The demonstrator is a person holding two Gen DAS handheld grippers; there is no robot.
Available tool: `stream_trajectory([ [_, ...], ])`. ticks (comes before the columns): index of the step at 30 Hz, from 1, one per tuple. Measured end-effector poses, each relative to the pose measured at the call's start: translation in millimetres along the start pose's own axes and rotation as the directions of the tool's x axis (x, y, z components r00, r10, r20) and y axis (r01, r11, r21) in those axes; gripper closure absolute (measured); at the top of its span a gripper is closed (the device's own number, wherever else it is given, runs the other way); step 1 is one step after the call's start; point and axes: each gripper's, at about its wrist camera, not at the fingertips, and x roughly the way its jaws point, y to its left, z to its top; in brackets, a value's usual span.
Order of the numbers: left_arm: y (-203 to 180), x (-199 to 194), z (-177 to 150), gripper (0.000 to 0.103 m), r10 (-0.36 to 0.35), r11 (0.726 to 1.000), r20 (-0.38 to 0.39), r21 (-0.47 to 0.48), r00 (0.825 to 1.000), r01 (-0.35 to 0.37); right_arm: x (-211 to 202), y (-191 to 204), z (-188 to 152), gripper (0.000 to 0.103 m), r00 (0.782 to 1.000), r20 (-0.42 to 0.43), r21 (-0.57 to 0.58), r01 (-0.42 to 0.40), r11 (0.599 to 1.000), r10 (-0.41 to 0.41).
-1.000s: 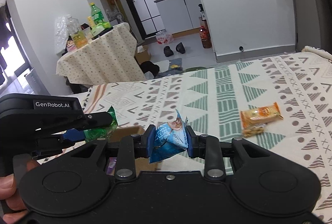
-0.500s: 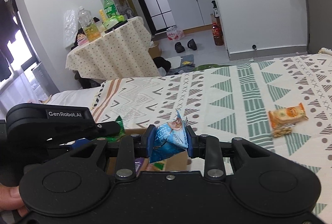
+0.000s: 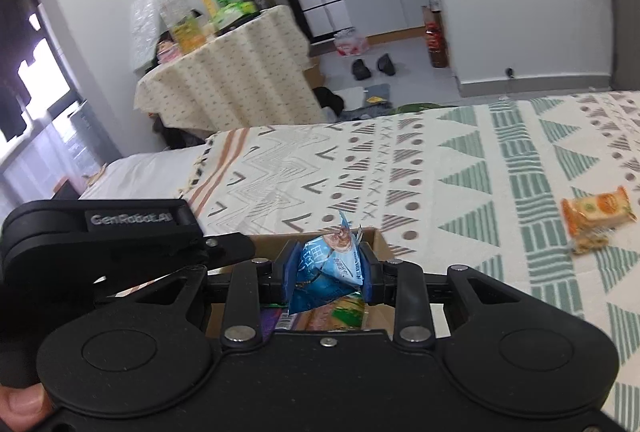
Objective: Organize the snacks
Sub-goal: 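Open the right gripper over the box to drop the blue pack, then move both grippers back from the box to the orange biscuit pack and peanut bar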
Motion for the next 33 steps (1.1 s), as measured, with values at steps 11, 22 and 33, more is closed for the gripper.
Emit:
stream_trajectory([
  [11,-8,7,-3,0.019,0.058,0.998,0.000,0.034,0.998,-0.058,-5,-20,-8,0.038,0.998,-0.020,0.032,0.066,0.997,-0.065],
  [22,-37,11,-28,0.018,0.054,0.989,-0.029,0.140,0.998,-0.049,-28,-71,-15,0.038,0.986,-0.026,0.093,0.165,0.982,-0.163],
  [33,-72,15,-57,0.011,0.027,0.971,-0.047,0.241,0.999,-0.014,-58,-123,-21,0.038,0.977,-0.013,0.145,0.211,0.967,-0.211],
])
